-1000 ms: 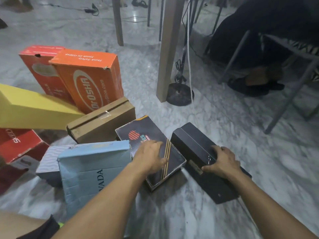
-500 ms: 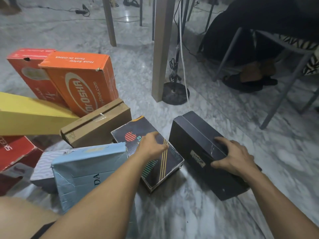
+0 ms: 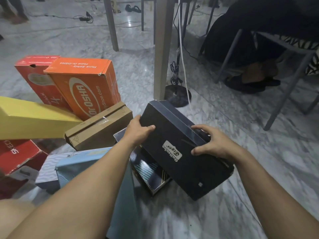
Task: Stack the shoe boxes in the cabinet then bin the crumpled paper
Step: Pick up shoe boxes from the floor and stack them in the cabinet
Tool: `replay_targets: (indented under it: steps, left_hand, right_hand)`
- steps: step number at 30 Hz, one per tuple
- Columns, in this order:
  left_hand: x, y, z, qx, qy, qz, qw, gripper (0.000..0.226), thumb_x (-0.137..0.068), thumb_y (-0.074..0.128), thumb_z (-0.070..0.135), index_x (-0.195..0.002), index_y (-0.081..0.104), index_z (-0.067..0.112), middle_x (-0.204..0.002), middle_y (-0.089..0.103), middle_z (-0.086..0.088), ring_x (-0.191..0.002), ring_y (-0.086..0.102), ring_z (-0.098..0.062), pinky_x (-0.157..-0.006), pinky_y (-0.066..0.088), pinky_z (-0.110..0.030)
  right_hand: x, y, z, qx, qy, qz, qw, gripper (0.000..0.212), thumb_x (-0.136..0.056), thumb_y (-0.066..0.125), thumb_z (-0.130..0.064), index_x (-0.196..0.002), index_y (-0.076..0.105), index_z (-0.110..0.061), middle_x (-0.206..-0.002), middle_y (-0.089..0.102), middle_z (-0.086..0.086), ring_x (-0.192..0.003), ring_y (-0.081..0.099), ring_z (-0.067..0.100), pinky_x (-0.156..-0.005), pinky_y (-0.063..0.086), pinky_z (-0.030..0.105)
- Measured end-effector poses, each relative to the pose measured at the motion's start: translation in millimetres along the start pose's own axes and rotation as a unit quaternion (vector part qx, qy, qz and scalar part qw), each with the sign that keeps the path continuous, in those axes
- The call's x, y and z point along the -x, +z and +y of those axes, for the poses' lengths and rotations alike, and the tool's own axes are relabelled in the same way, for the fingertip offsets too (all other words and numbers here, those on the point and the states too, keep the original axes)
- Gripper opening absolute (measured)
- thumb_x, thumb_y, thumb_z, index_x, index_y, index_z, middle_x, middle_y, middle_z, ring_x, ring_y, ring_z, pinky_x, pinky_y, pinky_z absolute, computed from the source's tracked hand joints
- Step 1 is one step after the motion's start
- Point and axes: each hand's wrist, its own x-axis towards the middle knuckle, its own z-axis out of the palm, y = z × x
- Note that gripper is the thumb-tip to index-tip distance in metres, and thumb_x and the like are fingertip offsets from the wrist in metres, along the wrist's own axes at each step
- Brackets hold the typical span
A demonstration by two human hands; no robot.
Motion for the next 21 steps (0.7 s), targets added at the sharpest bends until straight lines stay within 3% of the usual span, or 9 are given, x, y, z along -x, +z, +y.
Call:
replay_targets:
  steps: [3, 6, 8, 10, 13, 16, 18, 21]
  left_hand:
    - [0, -6, -13, -0.026, -0.015, 0.007, 1.000, 0.052, -0.082, 0.073, 0.019, -0.129, 0.052, 0.013, -0.117, 0.060, 0.000, -0.099, 0.061, -0.018, -0.085, 0.050, -0.029]
    - [-2, -10, -21, -0.046, -0.037, 0.015, 0.998, 0.065, -0.080, 0.076, 0.021, -0.137, 0.046, 0.011, -0.133, 0.054, -0.007, -0.111, 0.058, -0.022, -0.086, 0.047, -0.029]
    - [-3, -11, -22, -0.053, -0.042, 0.014, 0.998, 0.070, -0.080, 0.076, 0.020, -0.140, 0.041, 0.010, -0.137, 0.049, -0.009, -0.115, 0.054, -0.023, -0.086, 0.044, -0.028]
    - [-3, -10, -24, -0.042, -0.047, -0.010, 0.998, 0.070, -0.081, 0.076, 0.019, -0.140, 0.038, 0.012, -0.139, 0.048, -0.009, -0.110, 0.053, -0.020, -0.087, 0.045, -0.029]
    - [-3, -8, -27, -0.028, -0.054, -0.050, 0.997, 0.072, -0.082, 0.075, 0.016, -0.140, 0.033, 0.015, -0.140, 0.049, -0.007, -0.105, 0.054, -0.018, -0.087, 0.048, -0.030]
    - [-3, -8, -27, -0.007, -0.056, -0.057, 0.997, 0.074, -0.082, 0.075, 0.012, -0.142, 0.032, 0.013, -0.134, 0.053, -0.002, -0.104, 0.055, -0.017, -0.084, 0.046, -0.027]
    - [-3, -11, -26, 0.012, -0.060, -0.060, 0.996, 0.076, -0.081, 0.076, 0.009, -0.143, 0.033, 0.014, -0.133, 0.053, -0.002, -0.106, 0.054, -0.017, -0.089, 0.047, -0.030]
    - [-3, -13, -23, 0.018, -0.040, -0.080, 0.996, 0.079, -0.077, 0.078, 0.005, -0.143, 0.037, 0.018, -0.136, 0.053, -0.003, -0.110, 0.054, -0.017, -0.092, 0.049, -0.032]
  right_hand:
    - [-10, 3, -1, 0.028, -0.004, -0.003, 1.000, 0.084, -0.046, 0.083, -0.049, -0.125, 0.053, -0.051, -0.125, 0.059, -0.018, -0.117, 0.056, 0.008, -0.099, 0.048, 0.035]
    - [-5, 0, -7, 0.073, 0.017, 0.029, 0.997, 0.070, -0.054, 0.081, -0.060, -0.119, 0.060, -0.048, -0.118, 0.062, -0.014, -0.112, 0.058, 0.011, -0.093, 0.048, 0.035]
    - [1, 3, -8, 0.189, 0.067, 0.104, 0.974, 0.060, -0.063, 0.069, -0.075, -0.116, 0.064, -0.048, -0.122, 0.059, -0.004, -0.121, 0.050, 0.022, -0.098, 0.043, 0.046]
    - [4, 9, -1, 0.252, 0.135, 0.168, 0.944, 0.066, -0.063, 0.054, -0.087, -0.113, 0.064, -0.046, -0.127, 0.053, 0.003, -0.127, 0.041, 0.033, -0.098, 0.038, 0.059]
    - [4, 15, 7, 0.172, 0.153, 0.215, 0.949, 0.084, -0.059, 0.058, -0.086, -0.126, 0.059, -0.035, -0.141, 0.045, 0.014, -0.127, 0.043, 0.039, -0.097, 0.042, 0.050]
    - [7, 13, 13, 0.060, 0.129, 0.303, 0.942, 0.098, -0.059, 0.084, -0.060, -0.140, 0.045, -0.019, -0.153, 0.025, 0.012, -0.127, 0.046, 0.037, -0.100, 0.042, 0.045]
    - [6, 14, 26, -0.043, 0.155, 0.338, 0.927, 0.101, -0.054, 0.090, -0.052, -0.136, 0.044, -0.013, -0.144, 0.035, 0.010, -0.120, 0.052, 0.031, -0.092, 0.046, 0.040]
    - [7, 22, 44, -0.167, 0.184, 0.370, 0.895, 0.088, -0.045, 0.087, -0.058, -0.114, 0.058, -0.012, -0.112, 0.061, 0.004, -0.100, 0.063, 0.023, -0.071, 0.048, 0.029]
